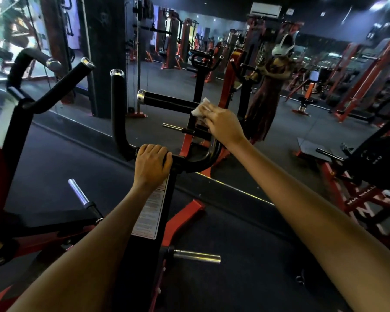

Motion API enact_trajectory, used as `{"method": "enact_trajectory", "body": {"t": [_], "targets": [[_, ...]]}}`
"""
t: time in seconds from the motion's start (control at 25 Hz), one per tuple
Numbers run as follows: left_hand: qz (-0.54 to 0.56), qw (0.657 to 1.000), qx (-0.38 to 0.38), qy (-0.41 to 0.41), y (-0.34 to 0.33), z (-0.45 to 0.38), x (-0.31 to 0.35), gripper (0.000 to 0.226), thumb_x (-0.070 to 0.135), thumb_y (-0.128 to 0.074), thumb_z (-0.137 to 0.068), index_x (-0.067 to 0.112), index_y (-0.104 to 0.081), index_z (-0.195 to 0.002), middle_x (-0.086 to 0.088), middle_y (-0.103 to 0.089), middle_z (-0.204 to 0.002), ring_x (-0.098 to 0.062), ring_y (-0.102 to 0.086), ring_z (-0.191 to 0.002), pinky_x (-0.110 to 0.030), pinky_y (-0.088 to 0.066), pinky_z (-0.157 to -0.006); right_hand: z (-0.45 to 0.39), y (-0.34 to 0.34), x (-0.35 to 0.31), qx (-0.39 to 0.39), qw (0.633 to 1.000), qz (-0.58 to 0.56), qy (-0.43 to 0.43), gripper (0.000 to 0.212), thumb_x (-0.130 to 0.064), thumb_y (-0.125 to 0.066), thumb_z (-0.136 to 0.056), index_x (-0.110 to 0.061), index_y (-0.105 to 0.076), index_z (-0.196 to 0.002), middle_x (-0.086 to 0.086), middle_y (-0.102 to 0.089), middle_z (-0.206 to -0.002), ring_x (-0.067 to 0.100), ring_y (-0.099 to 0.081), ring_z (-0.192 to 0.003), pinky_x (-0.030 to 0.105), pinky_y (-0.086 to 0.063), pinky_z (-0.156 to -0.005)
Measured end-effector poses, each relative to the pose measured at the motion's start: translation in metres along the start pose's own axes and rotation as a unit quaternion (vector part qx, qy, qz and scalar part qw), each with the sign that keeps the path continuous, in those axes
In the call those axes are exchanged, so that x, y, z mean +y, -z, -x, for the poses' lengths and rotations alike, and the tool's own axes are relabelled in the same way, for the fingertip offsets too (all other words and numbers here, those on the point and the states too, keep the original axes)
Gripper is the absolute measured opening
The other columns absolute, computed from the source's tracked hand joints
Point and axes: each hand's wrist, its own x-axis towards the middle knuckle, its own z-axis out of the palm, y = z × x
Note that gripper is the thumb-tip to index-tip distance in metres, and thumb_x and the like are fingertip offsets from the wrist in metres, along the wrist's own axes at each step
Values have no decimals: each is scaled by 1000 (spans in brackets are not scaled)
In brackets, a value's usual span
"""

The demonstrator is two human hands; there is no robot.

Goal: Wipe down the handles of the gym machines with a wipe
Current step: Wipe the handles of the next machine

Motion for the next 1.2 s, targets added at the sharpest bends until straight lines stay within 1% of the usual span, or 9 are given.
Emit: {"method": "enact_trajectory", "body": {"t": [0.08, 0.2, 0.44, 0.6, 0.72, 0.88, 0.96, 1.12, 1.2], "targets": [[3, 1000, -18, 7, 1, 1, 1, 39, 30, -33, -93, 9, -62, -77, -5, -62, -77, -23, -56, -76, -34, -33, -88, 20, -1, -5, 39, 994, -55, -87, 36, -10, -55, -92, -4, -54, -127, 13, -49, -137, 27, -66, -100, 38, -54, -87], [1, 999, -41, 12, 3, 0, 2, 42, 31, -30, -94, 9, -62, -79, -6, -62, -79, -24, -56, -79, -36, -34, -90, 48, -14, -23, 122, 977, -96, -149, 30, -12, -51, -95, -2, -57, -122, 15, -52, -133, 22, -70, -82, 22, -56, -73], [-3, 997, -78, 13, 5, -3, 2, 47, 34, -25, -93, 9, -64, -84, -7, -64, -84, -26, -57, -83, -39, -36, -92, 86, -20, -29, 114, 992, -20, -56, 21, 3, -59, -84, 6, -67, -103, 23, -59, -121, 38, -50, -121, 52, -40, -101], [-6, 997, -78, 9, 7, -1, 3, 47, 33, -24, -94, 8, -63, -86, -8, -64, -86, -26, -57, -84, -40, -38, -92, 102, -28, -49, 117, 992, -6, -40, 18, 2, -59, -82, 2, -69, -97, 18, -67, -108, 31, -58, -115, 45, -31, -107], [1, 997, -80, 1, 6, 0, 0, 46, 34, -24, -95, 10, -62, -87, -7, -63, -87, -26, -56, -85, -39, -37, -91, 109, -50, -85, 136, 988, -3, -76, 16, 3, -62, -79, 3, -70, -93, 18, -70, -97, 30, -66, -98, 47, -41, -99], [3, 998, -57, -12, 3, 2, -4, 43, 32, -27, -95, 10, -62, -85, -6, -63, -84, -25, -56, -82, -37, -36, -87, 93, -65, -117, 125, 975, -85, -161, 29, -12, -43, -89, 2, -67, -99, 18, -69, -102, 30, -65, -101, 41, -41, -102], [7, 999, -49, -11, 2, 3, -4, 42, 31, -29, -95, 9, -63, -86, -6, -63, -84, -25, -57, -82, -37, -36, -87, 102, -64, -101, 112, 987, -59, -100, 33, -8, -42, -86, 4, -67, -104, 20, -67, -108, 32, -64, -104, 44, -42, -99], [1, 999, -47, -8, 0, 2, -4, 40, 31, -30, -96, 9, -62, -85, -6, -62, -82, -24, -56, -80, -34, -33, -87, 113, -35, -38, 10, 986, -25, 166, 32, -1, -47, -83, 1, -67, -108, 16, -66, -112, 30, -63, -105, 48, -44, -97], [3, 999, -44, -8, 0, 3, -4, 39, 31, -31, -96, 10, -61, -83, -5, -61, -81, -23, -55, -79, -34, -32, -87, 103, -14, -11, -32, 978, -2, 205, 33, 2, -50, -80, 0, -67, -108, 16, -66, -113, 30, -63, -107, 49, -46, -96]]}}
